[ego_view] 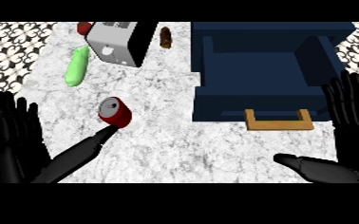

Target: Pick up the can, place it into the drawer and close the drawer

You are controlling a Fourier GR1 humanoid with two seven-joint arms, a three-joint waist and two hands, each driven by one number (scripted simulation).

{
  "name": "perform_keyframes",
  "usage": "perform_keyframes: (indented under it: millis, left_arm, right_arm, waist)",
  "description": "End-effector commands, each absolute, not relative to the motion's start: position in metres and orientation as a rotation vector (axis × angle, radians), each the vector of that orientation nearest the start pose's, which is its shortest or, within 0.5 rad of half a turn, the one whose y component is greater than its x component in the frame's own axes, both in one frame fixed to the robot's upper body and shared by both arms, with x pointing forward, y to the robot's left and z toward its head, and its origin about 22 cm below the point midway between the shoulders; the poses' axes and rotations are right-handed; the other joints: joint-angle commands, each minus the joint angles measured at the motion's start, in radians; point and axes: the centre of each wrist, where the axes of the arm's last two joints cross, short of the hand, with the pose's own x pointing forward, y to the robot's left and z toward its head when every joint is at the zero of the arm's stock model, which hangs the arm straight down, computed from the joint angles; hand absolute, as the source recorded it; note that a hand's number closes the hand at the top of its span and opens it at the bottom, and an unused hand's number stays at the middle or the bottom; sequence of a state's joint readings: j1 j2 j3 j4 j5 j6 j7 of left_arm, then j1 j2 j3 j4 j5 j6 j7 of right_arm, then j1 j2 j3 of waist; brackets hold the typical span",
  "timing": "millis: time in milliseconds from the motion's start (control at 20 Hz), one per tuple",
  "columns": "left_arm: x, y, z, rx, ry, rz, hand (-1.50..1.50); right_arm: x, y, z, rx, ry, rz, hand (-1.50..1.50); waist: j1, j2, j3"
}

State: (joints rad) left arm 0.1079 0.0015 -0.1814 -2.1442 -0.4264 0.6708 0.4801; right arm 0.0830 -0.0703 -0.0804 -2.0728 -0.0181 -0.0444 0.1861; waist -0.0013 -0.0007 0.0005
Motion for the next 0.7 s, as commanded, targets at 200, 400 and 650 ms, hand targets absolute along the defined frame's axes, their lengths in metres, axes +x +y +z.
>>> perform_keyframes:
  millis: [200,400,650]
  left_arm:
    - [0.204,0.196,0.119,0.543,-1.612,0.475,-1.5]
    - [0.228,0.172,0.089,0.519,-1.579,0.474,-1.5]
    - [0.223,0.179,0.063,0.532,-1.525,0.49,-1.5]
  right_arm:
    - [0.205,-0.281,0.099,-0.185,-1.813,-0.074,-1.5]
    - [0.19,-0.279,0.121,-0.173,-1.825,-0.07,-1.5]
    - [0.191,-0.299,0.105,-0.176,-1.809,-0.083,-1.5]
  waist:
    - [0.0,0.001,0.0]
    - [-0.004,0.001,-0.001]
    - [-0.001,0.0,-0.001]
